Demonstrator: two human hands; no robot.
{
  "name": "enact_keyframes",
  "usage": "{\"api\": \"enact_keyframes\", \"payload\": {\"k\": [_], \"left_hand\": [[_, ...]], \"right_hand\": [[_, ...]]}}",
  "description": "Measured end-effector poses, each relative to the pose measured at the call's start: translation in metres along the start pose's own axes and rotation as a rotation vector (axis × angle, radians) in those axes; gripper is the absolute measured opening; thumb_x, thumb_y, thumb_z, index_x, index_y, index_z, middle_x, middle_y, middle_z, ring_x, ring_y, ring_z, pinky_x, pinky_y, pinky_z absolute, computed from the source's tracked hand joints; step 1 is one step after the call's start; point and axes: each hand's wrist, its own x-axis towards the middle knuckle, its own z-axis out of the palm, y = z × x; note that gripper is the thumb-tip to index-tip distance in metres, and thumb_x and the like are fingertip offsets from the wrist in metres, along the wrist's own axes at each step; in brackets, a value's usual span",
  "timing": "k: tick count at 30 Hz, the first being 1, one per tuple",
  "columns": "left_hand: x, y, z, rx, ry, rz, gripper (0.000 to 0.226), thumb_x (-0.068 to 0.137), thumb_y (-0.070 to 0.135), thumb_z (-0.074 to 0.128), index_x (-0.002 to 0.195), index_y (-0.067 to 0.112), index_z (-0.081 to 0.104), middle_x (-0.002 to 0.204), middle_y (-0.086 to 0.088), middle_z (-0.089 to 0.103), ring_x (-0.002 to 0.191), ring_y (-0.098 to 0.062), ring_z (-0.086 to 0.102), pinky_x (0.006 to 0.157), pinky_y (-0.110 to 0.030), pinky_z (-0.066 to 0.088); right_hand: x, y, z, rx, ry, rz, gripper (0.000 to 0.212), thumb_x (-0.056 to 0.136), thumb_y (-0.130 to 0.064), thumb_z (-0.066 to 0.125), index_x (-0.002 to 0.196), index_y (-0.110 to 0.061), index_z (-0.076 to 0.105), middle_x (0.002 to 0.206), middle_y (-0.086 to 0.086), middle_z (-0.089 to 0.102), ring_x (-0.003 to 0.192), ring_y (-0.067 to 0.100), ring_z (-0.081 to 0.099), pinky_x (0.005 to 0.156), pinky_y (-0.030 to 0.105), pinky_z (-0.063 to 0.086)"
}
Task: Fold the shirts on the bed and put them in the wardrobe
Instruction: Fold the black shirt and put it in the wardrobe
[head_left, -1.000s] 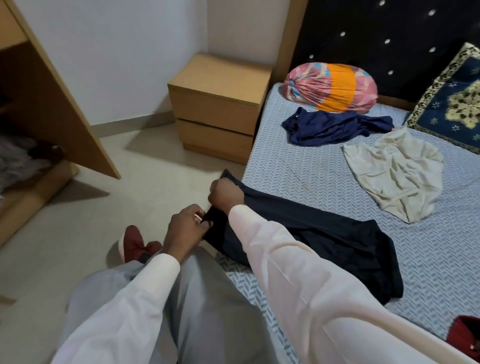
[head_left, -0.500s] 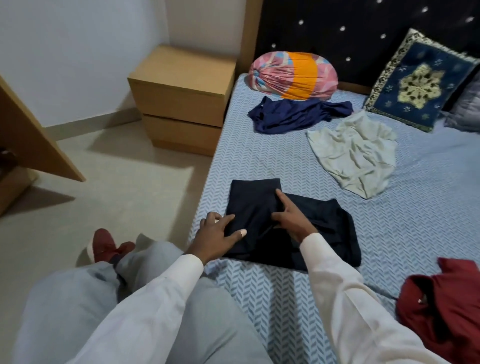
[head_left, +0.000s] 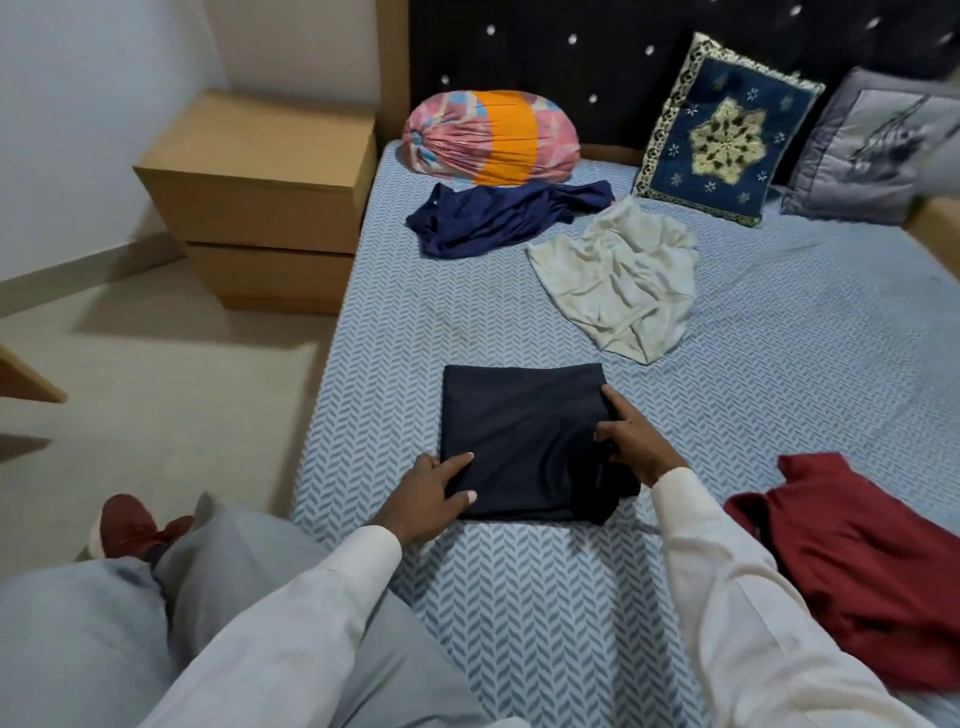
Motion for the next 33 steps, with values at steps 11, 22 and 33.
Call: {"api": "enact_keyframes", "payload": {"k": [11, 22, 33], "left_hand": [[0.008, -0.001, -0.003, -0.347, 0.064, -0.094, 0.04, 0.086, 0.01, 0.07, 0.12, 0.029, 0.063, 0.121, 0.0, 0.065, 0.112, -0.018, 0.062, 0.098, -0.037, 0.052], [-0.005, -0.011, -0.05, -0.556, 0.096, -0.145, 0.052, 0.083, -0.018, 0.053, 0.13, 0.004, 0.061, 0.119, -0.012, 0.065, 0.088, -0.013, 0.063, 0.065, -0.016, 0.053], [-0.026, -0.064, -0.124, 0.147, 0.338, -0.311, 0.051, 0.075, 0.035, 0.074, 0.124, 0.026, 0.065, 0.121, -0.016, 0.056, 0.115, -0.038, 0.055, 0.101, -0.042, 0.047]], "right_hand": [[-0.032, 0.045, -0.003, -0.441, 0.11, -0.01, 0.107, 0.066, -0.006, 0.078, 0.156, -0.028, 0.024, 0.138, 0.01, 0.034, 0.122, 0.028, 0.051, 0.106, 0.044, 0.048], [-0.031, 0.024, 0.003, -0.601, 0.047, 0.023, 0.109, 0.068, -0.021, 0.088, 0.155, -0.029, 0.023, 0.142, 0.01, 0.026, 0.126, 0.036, 0.047, 0.106, 0.044, 0.045], [0.019, -0.021, 0.089, -0.799, -0.207, -0.596, 0.056, 0.076, 0.005, 0.053, 0.103, -0.04, 0.071, 0.135, 0.011, 0.05, 0.132, 0.032, 0.041, 0.115, 0.047, 0.032]]}}
